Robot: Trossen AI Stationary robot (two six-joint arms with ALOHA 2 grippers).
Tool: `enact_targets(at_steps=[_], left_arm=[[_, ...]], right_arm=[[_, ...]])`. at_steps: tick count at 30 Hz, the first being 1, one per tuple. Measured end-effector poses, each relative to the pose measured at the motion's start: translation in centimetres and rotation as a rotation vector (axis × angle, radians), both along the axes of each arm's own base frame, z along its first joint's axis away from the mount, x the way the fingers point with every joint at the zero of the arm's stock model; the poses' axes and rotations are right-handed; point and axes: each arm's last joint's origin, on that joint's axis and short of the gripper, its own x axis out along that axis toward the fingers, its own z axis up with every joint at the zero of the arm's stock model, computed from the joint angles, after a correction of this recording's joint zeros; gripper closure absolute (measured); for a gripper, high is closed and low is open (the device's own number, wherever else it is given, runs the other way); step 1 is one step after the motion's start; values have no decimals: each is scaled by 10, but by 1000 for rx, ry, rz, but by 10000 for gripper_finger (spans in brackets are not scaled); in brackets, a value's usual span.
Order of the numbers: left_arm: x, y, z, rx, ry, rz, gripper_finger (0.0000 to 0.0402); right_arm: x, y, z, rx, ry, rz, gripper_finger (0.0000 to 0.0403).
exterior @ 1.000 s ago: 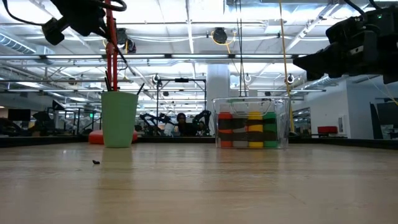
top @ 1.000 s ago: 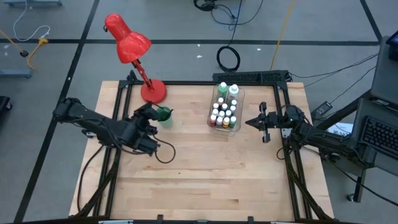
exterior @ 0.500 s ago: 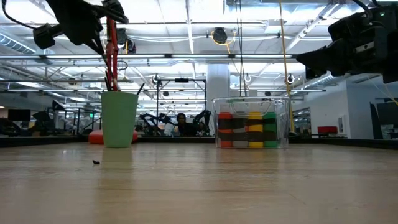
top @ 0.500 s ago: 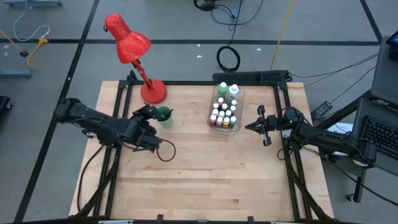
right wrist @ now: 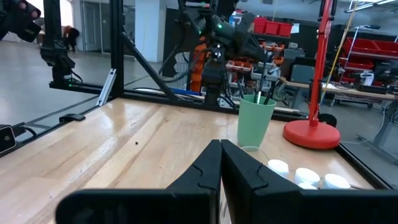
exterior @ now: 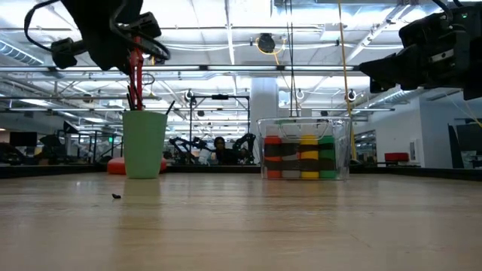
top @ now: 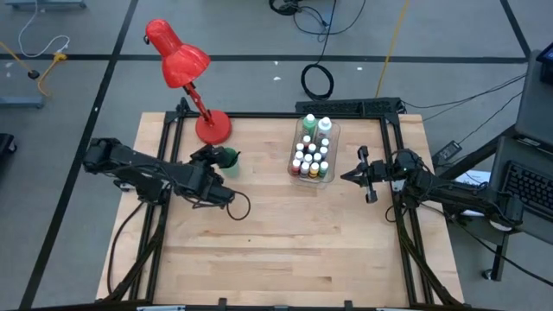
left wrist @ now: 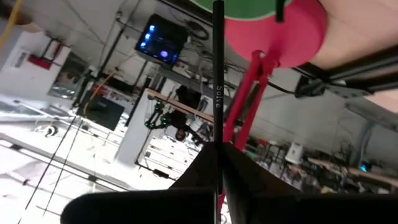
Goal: Pick & Place Paint Supplies
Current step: Put the silver paintbrush into the green cup
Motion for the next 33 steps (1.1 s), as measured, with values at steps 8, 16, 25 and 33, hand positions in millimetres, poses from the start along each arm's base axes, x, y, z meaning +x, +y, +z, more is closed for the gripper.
enact_targets(at_steps=[8, 16, 25, 33], left_arm=[[8, 5, -10, 12, 40, 31, 398], [12, 3, -15, -75, -33, 88, 386], [12, 2, -17, -140, -67, 141, 326], [12, 0, -12, 8, -149, 86, 298]], right_arm=[[0, 0, 0, 0, -1, 0, 399], [0, 0, 0, -1, -1, 0, 399], [0, 0, 0, -1, -1, 1, 399], [0, 0, 0, -1, -1, 1, 399]])
